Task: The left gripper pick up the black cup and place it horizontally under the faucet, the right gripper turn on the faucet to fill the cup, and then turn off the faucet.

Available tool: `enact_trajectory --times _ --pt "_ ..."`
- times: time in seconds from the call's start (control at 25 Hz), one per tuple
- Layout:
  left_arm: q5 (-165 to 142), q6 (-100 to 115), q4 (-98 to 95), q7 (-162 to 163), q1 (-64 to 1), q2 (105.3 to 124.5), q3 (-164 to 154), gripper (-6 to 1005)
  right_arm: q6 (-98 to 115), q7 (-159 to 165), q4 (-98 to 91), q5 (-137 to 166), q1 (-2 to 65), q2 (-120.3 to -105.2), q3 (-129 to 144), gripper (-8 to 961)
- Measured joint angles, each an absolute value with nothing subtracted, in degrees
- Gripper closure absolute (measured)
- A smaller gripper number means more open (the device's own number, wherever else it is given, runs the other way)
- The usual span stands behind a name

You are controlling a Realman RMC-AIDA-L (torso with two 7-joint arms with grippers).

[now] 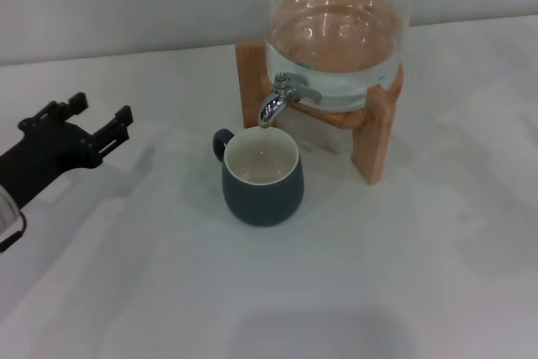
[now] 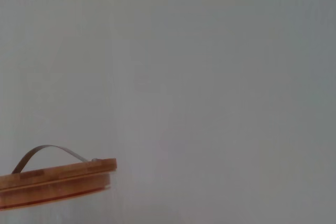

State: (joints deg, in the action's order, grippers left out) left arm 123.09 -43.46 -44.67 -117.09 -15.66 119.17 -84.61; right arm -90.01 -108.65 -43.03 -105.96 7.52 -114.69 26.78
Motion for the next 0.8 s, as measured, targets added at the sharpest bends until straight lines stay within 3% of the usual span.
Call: enact_trajectory --times 0.04,0.16,0.36,0.8 --pt "123.3 -44.1 -44.7 -117.0 -15.4 119.17 -84.1 534 -90.0 -108.7 -43.0 -106.0 7.5 -114.69 26.7 262" --pt "123.6 -45.3 -44.7 -116.9 -15.0 119.15 -82.8 287 -90.0 -108.7 -43.1 -106.0 7.1 -114.69 26.7 262" --pt "123.9 -46.1 -44.8 -116.8 -14.8 119.24 -81.4 107 -90.6 -108.2 -43.9 -106.1 6.1 -114.79 26.7 262" --pt "126.8 -46.2 -44.8 -117.3 -14.6 119.19 -78.4 112 -96.5 -95.5 -60.4 -103.6 -0.8 -115.13 37.4 262"
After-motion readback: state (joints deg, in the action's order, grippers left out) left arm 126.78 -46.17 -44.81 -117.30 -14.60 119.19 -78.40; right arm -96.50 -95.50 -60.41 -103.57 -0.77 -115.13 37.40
